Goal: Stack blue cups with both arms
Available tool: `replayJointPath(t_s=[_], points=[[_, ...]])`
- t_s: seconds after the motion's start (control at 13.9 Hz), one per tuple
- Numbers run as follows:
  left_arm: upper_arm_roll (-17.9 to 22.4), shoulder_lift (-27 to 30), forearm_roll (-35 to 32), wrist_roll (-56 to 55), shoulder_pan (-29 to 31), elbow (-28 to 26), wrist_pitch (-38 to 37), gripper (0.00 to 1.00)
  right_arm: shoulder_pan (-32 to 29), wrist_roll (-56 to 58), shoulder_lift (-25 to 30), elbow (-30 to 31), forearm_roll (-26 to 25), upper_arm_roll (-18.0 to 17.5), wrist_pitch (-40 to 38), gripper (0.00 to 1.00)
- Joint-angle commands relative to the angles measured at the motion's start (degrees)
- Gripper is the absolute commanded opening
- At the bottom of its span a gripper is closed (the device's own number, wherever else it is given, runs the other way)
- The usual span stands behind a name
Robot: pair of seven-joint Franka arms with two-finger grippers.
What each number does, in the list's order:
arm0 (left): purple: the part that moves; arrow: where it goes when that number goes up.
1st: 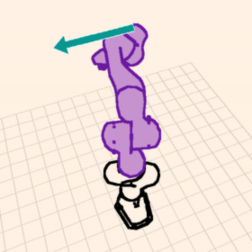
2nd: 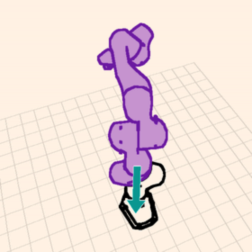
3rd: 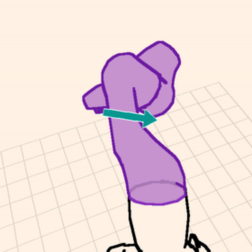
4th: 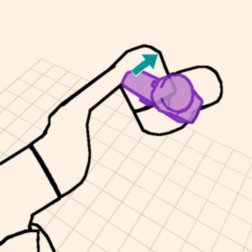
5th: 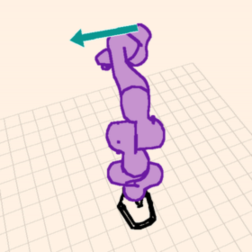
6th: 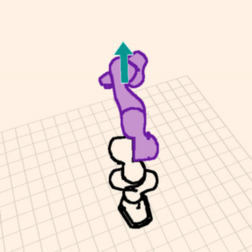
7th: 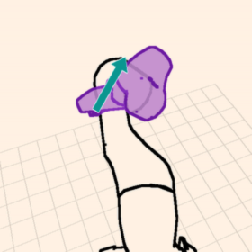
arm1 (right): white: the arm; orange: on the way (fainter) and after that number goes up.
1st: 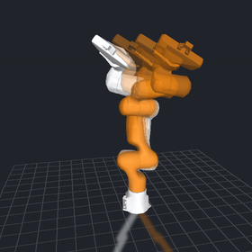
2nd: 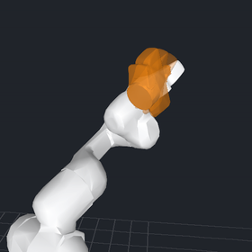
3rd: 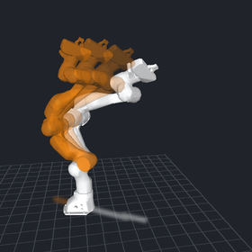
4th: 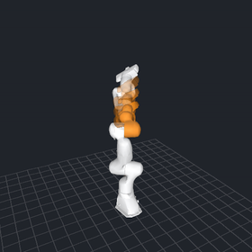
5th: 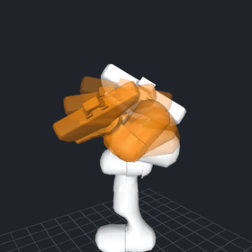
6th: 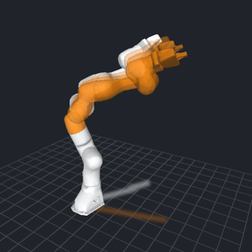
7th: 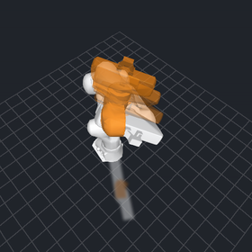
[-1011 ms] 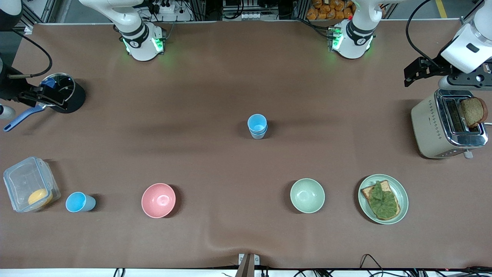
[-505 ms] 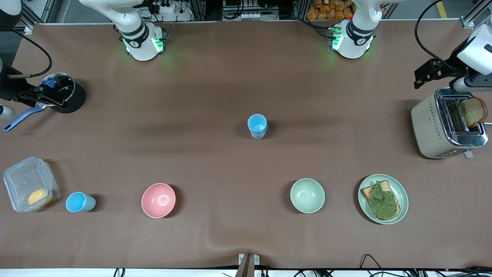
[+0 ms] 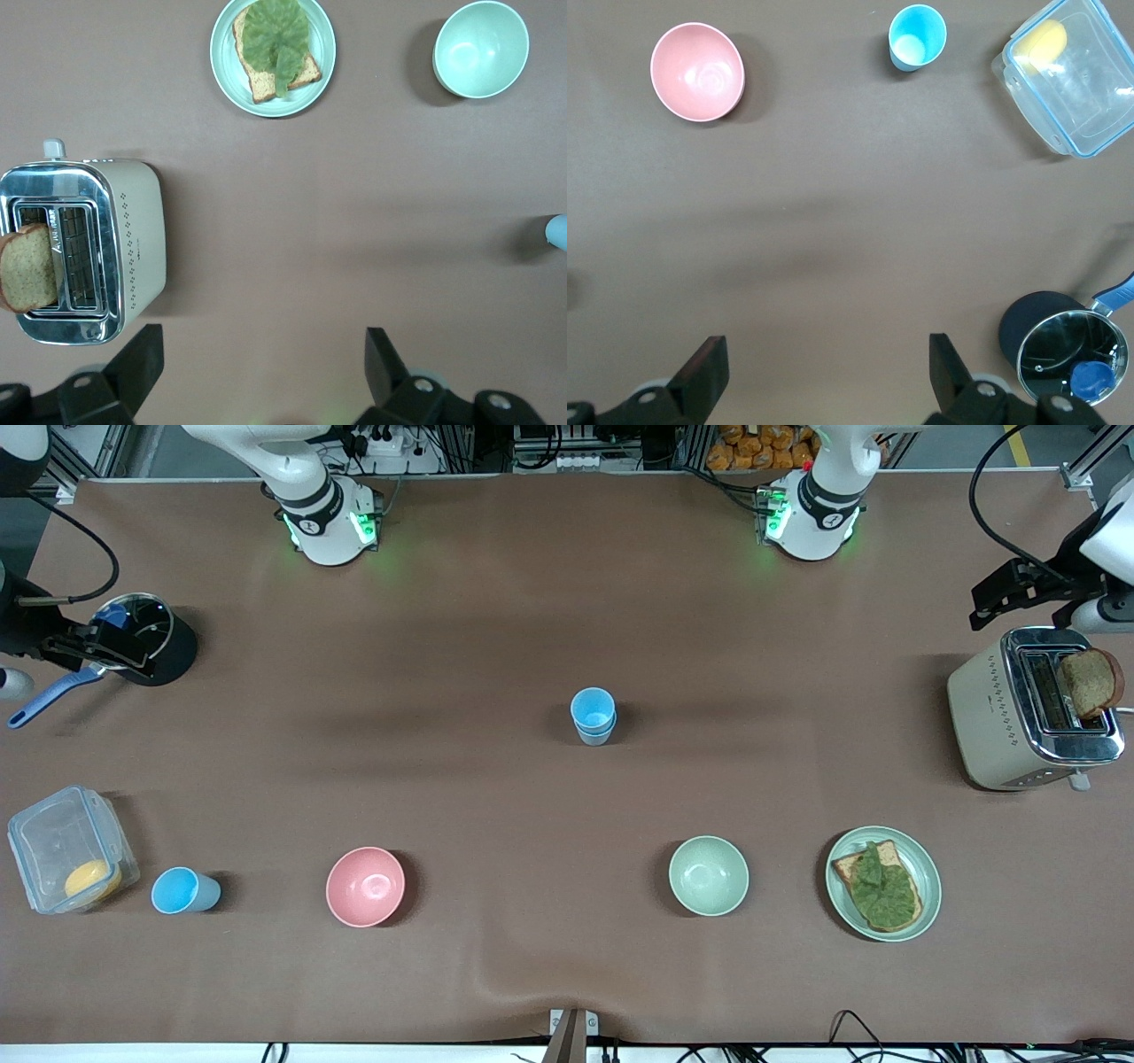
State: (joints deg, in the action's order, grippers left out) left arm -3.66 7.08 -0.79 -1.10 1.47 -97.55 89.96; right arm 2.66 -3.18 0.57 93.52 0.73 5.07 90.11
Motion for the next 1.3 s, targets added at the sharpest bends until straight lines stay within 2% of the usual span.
replayJointPath(t_s=[0.0,1.23], points=[[-0.7,-1.1,-1.1,1.0,0.4,2.0,-1.2,1.0,-0.9,-0.2,0.5,-0.3,0.3,-0.4,-0.4,1.0],[-0.8,-1.7,-1.1,1.3,0.3,3.1,-1.1,1.0,-1.0,-0.1,0.2,-0.3,0.3,-0.2,0.1,1.0]])
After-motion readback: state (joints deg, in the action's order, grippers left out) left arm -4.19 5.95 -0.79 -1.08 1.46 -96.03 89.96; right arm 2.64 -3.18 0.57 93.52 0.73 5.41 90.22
